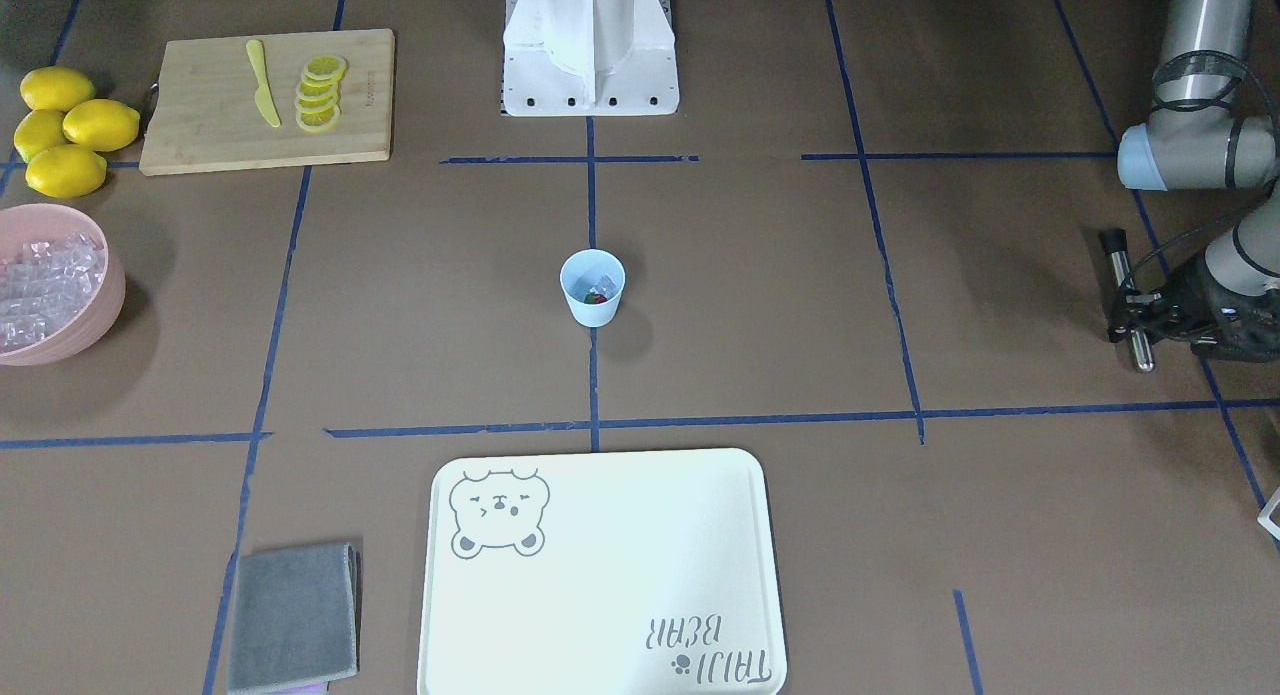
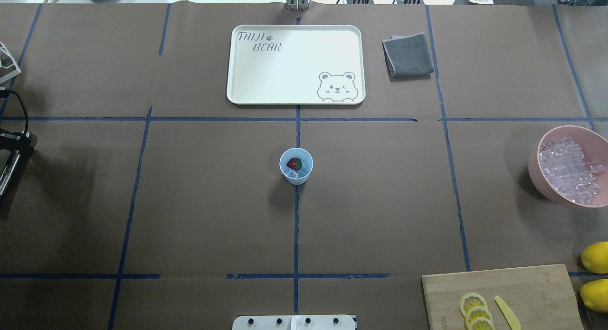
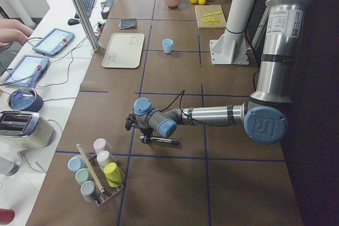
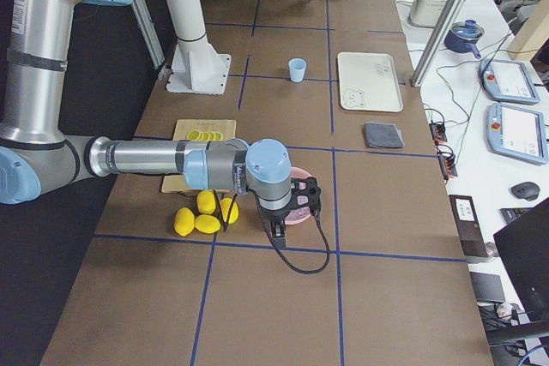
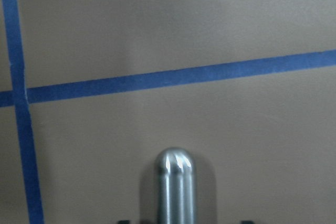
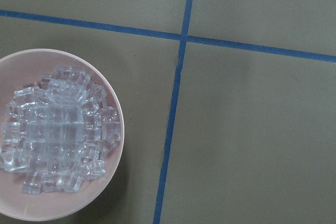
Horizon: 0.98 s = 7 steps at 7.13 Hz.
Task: Mash ice and strawberries in cup
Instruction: 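Carry the steel pestle with the left gripper toward the light-blue cup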
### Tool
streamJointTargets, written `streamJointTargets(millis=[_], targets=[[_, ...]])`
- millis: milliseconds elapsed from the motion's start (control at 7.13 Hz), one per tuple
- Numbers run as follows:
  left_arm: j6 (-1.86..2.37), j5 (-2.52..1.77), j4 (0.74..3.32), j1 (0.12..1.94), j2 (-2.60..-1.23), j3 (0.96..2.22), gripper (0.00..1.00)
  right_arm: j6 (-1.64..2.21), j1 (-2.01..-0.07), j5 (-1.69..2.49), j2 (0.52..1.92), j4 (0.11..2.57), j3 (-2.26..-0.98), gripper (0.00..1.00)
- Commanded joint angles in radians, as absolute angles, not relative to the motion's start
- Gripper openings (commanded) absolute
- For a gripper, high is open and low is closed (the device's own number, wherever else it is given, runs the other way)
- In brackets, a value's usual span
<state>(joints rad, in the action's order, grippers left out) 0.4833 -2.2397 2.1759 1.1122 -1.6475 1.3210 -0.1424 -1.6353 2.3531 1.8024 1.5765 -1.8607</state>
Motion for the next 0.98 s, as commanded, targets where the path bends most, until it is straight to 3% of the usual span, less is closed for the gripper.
streamJointTargets(millis=[0, 421, 842], targets=[[0.48, -2.243, 2.171, 1.112, -1.651, 1.328, 0.0, -0.141, -1.635, 2.353, 1.802, 1.577, -1.861, 0.99], [0.447, -2.235, 2.167, 1.127, -1.667, 1.412, 0.0, -0.143, -1.635, 2.353, 1.804, 1.575, -1.864, 0.99], [0.06, -2.24, 2.166, 1.154, -1.765, 1.541, 0.03, -0.141, -1.635, 2.353, 1.804, 1.575, -1.864, 0.99]])
